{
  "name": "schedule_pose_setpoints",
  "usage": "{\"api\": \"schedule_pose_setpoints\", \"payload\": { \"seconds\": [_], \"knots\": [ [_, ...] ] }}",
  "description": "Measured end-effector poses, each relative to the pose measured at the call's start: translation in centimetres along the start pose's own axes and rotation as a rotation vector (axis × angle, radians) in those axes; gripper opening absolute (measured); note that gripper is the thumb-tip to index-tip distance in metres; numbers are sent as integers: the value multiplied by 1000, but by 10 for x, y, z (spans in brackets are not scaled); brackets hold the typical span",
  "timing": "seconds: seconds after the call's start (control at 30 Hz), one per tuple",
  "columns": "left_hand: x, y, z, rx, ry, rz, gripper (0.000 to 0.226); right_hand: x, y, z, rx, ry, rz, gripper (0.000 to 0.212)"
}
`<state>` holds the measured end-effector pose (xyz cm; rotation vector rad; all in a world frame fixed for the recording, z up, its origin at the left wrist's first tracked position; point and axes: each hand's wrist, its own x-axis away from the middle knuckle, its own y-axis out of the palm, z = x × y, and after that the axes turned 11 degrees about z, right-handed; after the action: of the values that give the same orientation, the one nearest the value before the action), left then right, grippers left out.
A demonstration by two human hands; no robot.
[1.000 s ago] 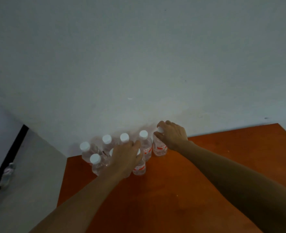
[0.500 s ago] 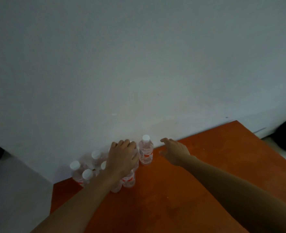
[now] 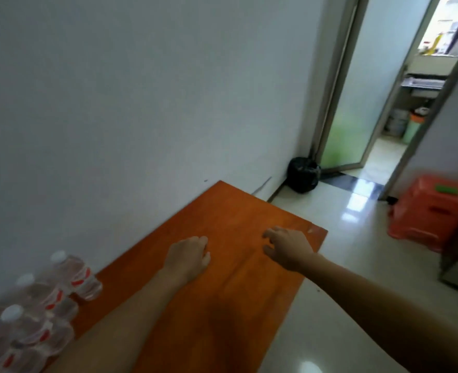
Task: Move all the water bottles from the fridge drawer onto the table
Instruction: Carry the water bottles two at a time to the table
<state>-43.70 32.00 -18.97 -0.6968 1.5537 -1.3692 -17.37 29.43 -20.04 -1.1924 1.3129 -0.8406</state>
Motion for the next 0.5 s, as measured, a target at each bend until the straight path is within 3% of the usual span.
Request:
{"api": "schedule_pose_setpoints", "payload": {
  "seconds": [0.27,0.5],
  "knots": [
    [-83,22,272,204,328,-9,13,154,-102,224,191,278,87,35],
    [-158,54,434,225,585,2,21,234,-124,358,246,517,147,34]
  ]
}}
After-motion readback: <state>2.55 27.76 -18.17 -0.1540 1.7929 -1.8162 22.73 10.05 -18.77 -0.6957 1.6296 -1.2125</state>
